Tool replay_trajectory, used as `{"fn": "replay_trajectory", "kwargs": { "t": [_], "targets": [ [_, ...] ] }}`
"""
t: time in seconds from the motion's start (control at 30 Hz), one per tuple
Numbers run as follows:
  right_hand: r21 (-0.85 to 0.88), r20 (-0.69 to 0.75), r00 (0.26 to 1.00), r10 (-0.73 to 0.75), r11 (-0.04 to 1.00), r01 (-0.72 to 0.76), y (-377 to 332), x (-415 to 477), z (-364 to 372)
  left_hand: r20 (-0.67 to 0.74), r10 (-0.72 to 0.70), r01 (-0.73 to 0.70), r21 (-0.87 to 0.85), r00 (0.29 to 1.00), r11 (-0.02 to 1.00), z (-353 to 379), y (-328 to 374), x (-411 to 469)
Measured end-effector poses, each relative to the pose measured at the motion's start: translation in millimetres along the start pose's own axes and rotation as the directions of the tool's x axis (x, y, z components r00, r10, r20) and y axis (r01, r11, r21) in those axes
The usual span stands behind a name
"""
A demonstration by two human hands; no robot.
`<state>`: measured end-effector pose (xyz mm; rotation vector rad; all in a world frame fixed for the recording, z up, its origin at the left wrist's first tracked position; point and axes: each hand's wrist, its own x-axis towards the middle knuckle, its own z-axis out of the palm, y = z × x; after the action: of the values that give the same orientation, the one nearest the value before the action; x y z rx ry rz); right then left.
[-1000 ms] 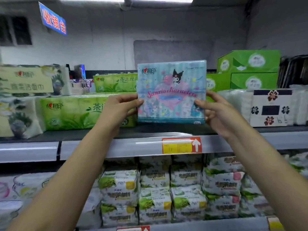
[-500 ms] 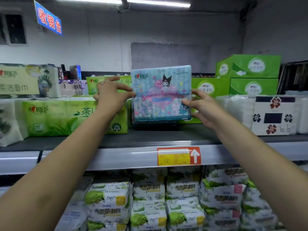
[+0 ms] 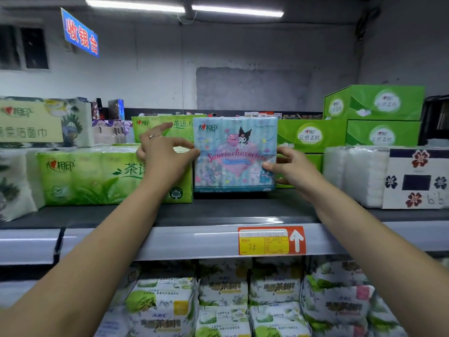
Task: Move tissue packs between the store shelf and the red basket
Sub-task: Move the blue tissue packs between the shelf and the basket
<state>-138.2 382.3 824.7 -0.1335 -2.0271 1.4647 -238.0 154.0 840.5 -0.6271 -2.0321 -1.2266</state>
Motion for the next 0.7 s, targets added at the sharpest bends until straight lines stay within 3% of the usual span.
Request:
{"fn": "replay_trajectory", "kwargs": {
  "t": [0.27,0.7],
  "targets": [
    [-0.21,-0.003,0.998,-0.063,0.976,0.061,6,-2,0,0.019,0.042,-0.044,0.082,0.999,0.996,-1,-2,-6],
    [-0.174,0.029,1.0,0.001,0.985,0.004,3,-10,-3,0.058,0.159,-0.166,0.143,0.986,0.976,2,-5,-11]
  ]
}}
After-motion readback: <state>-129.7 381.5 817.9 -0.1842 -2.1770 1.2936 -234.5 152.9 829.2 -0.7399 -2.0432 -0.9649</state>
